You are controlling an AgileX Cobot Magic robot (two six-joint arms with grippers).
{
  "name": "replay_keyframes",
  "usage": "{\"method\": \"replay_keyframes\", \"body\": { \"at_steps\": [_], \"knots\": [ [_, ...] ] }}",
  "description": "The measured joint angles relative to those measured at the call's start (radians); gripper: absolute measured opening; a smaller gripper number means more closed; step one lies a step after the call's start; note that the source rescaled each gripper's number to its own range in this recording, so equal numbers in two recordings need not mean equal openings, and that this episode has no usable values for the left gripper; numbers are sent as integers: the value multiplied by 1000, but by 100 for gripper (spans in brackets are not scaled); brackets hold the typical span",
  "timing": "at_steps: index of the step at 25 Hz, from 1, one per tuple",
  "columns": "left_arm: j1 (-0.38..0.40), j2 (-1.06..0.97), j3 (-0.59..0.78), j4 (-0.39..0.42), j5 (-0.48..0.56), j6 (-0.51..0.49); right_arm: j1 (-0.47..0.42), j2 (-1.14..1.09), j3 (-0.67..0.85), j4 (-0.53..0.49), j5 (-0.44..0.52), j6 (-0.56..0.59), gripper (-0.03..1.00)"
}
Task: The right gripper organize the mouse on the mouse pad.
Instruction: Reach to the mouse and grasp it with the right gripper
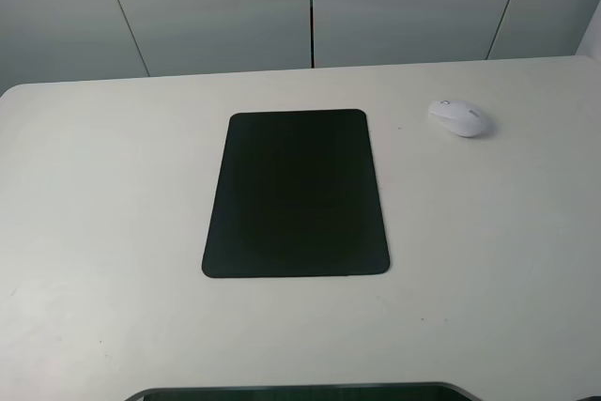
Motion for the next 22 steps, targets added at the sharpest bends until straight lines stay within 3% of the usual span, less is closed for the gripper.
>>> {"method": "replay_keyframes", "body": {
  "at_steps": [22],
  "knots": [
    [0,0,0,0,-2,-2,0,0,0,0,0,0,100]
  ]
}}
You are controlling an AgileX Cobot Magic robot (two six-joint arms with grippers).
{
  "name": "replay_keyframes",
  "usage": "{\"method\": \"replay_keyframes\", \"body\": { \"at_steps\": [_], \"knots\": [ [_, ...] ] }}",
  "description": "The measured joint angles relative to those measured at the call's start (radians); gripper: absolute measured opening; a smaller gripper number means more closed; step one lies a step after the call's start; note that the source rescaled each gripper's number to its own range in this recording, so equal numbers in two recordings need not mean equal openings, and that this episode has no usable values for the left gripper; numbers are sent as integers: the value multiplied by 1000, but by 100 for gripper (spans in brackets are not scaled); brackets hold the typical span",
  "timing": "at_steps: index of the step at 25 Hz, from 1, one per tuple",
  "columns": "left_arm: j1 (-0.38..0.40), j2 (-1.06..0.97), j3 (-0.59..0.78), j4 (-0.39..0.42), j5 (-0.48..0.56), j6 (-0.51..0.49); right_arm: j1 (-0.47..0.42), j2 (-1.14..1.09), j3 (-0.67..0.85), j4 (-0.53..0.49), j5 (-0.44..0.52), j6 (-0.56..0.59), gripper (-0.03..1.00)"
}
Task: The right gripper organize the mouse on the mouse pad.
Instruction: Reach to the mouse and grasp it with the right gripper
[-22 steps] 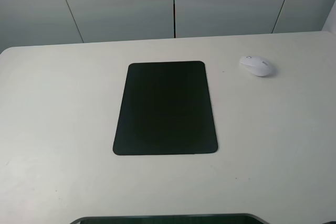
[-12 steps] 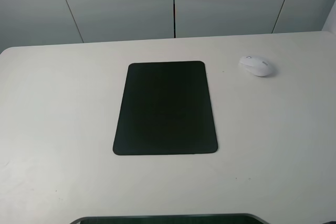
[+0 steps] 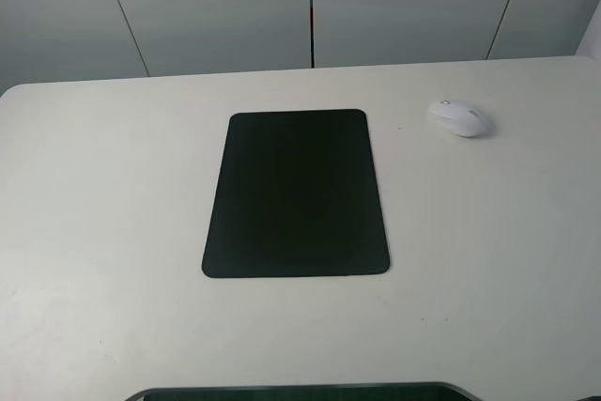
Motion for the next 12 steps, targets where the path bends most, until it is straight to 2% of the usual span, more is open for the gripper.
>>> {"method": "replay_keyframes", "body": {
  "at_steps": [12],
  "knots": [
    [0,0,0,-2,0,-2,0,0,0,2,0,9,100]
  ]
}}
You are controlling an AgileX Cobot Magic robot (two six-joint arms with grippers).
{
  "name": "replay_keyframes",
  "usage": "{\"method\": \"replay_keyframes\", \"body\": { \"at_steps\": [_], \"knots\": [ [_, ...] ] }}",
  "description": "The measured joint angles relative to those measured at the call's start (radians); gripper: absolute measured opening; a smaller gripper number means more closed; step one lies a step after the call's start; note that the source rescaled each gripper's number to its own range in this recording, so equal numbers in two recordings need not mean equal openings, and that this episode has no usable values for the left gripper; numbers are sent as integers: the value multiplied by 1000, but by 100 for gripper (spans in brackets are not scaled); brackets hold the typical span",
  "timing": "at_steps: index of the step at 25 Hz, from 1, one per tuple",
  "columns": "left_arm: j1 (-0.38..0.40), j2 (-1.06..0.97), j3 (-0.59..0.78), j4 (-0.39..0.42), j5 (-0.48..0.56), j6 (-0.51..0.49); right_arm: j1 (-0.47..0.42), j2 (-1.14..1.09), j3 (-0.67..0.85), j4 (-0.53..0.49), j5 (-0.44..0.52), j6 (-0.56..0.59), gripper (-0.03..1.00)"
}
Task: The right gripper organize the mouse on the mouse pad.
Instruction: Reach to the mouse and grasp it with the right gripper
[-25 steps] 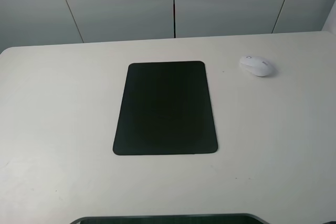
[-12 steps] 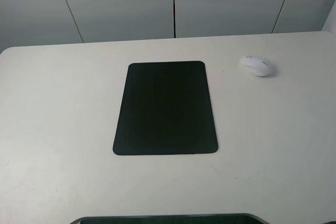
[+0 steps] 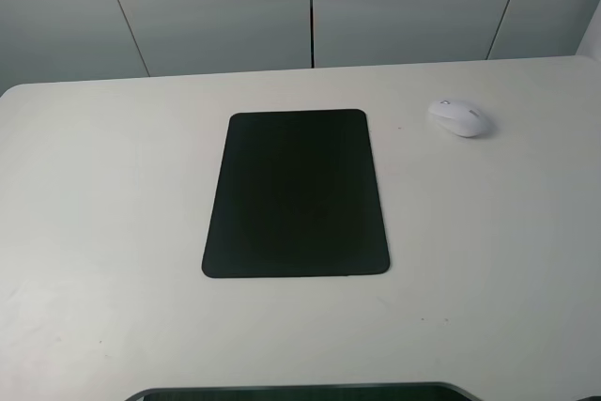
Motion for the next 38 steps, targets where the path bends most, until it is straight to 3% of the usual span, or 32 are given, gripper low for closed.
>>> {"method": "replay_keyframes", "body": {
  "at_steps": [25,38],
  "knots": [
    [0,0,0,0,0,0,0,20,-34,0,7,36,100],
    [0,0,0,0,0,0,0,590,-299,6,-1,-122,100]
  ]
}}
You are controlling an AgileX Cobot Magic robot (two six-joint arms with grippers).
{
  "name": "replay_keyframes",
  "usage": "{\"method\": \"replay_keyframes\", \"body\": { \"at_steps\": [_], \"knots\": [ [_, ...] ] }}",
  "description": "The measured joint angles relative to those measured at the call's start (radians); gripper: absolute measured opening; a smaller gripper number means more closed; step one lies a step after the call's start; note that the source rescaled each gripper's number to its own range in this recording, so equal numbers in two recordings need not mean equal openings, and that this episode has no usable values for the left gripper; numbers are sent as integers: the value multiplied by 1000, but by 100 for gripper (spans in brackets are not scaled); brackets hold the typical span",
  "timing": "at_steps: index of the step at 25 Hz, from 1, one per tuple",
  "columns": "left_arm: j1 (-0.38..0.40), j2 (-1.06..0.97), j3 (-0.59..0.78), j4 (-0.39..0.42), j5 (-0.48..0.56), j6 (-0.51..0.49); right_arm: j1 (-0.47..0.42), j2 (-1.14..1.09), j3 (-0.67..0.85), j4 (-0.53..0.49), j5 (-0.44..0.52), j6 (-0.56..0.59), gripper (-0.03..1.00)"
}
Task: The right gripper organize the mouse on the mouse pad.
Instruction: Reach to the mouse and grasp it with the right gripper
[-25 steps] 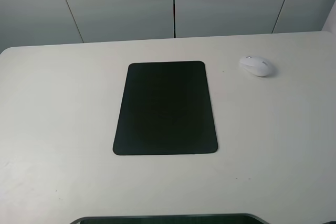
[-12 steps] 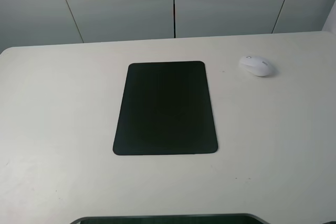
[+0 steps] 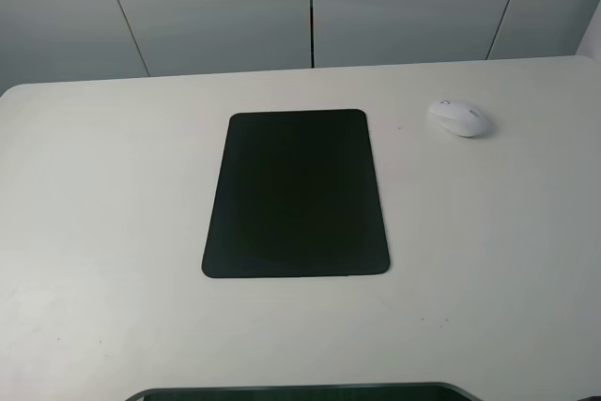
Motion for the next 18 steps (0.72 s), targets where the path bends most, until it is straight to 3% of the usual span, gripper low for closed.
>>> {"method": "replay_keyframes", "body": {
  "at_steps": [11,18],
  "knots": [
    [0,0,0,0,0,0,2,505,-301,94,-34,-211,100],
    [0,0,0,0,0,0,60,770,-461,99,3,-342,100]
  ]
}}
